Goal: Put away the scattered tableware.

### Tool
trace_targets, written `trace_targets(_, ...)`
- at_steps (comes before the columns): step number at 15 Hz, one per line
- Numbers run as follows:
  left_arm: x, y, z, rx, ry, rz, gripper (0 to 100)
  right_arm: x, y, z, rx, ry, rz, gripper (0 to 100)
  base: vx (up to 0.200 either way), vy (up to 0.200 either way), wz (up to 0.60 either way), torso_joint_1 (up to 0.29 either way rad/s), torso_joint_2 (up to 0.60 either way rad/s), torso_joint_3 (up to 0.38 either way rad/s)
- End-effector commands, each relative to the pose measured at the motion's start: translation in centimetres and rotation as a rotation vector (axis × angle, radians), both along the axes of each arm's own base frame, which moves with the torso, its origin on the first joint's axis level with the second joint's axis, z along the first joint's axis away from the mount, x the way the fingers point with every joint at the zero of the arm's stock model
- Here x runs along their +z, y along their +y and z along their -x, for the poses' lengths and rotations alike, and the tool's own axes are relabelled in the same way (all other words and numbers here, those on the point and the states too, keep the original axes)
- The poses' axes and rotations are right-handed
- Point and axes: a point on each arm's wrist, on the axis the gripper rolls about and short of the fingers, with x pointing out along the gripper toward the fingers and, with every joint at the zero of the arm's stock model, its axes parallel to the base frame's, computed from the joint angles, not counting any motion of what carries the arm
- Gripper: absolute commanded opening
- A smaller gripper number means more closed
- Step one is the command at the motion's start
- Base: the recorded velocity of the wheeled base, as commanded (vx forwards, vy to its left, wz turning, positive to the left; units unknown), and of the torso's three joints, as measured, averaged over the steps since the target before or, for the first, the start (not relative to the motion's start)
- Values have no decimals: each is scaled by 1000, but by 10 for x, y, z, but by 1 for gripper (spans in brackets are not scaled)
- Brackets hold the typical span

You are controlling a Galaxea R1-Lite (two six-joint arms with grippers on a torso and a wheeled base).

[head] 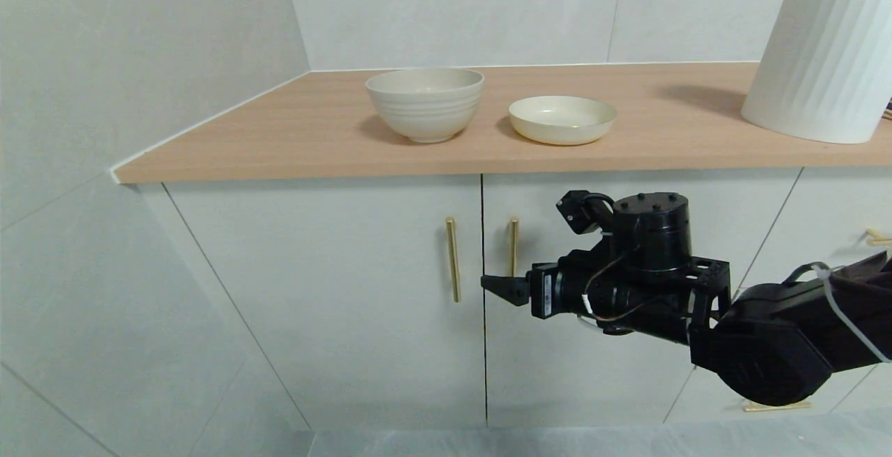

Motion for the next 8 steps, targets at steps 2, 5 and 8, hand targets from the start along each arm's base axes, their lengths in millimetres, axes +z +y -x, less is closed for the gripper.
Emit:
trace_targets(2,0,0,0,1,1,1,100,-19,10,-11,0,-8,-11,100,0,0,0,0,0,0)
trace_targets(5,0,0,0,1,1,-1,100,-18,19,-10,8,4,-60,100,0,0,0,0,0,0)
trace_targets(8,0,0,0,1,1,-1,100,-21,24,-13,12,-20,-88,100,0,0,0,0,0,0)
